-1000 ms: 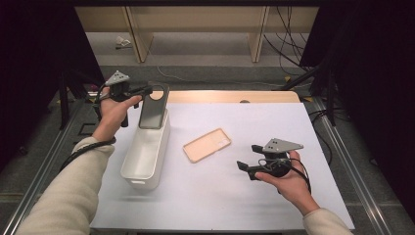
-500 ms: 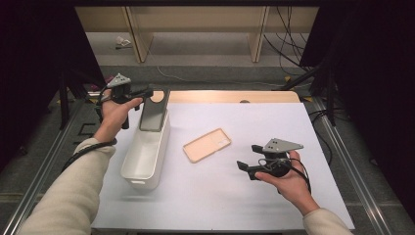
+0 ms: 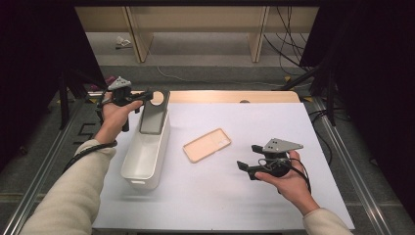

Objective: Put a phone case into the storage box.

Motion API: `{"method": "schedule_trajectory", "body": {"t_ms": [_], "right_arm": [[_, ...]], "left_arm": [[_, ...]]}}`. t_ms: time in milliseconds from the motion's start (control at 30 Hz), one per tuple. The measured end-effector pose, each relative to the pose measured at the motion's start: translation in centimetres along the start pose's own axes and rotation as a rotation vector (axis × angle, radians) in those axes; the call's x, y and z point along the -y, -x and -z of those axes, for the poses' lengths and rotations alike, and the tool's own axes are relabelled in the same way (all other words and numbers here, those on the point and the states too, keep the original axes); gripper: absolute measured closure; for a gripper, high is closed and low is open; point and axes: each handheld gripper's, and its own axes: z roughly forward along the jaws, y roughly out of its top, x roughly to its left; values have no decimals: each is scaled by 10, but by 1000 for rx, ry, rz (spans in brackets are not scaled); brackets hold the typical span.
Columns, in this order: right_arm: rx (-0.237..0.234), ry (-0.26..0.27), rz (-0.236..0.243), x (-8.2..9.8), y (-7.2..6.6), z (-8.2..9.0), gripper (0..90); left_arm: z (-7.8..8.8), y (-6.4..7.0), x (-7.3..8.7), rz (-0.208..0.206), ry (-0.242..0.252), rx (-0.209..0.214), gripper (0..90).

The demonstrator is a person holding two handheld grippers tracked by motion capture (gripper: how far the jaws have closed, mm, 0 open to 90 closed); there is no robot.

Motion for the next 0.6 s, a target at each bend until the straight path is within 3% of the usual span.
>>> {"method": "schedule_trajectory", "body": {"t_ms": [600], "right_arm": [[-2,-6,0,0,0,0,187]], "left_arm": [[-4,-2,6,11,-20,0,807]]}}
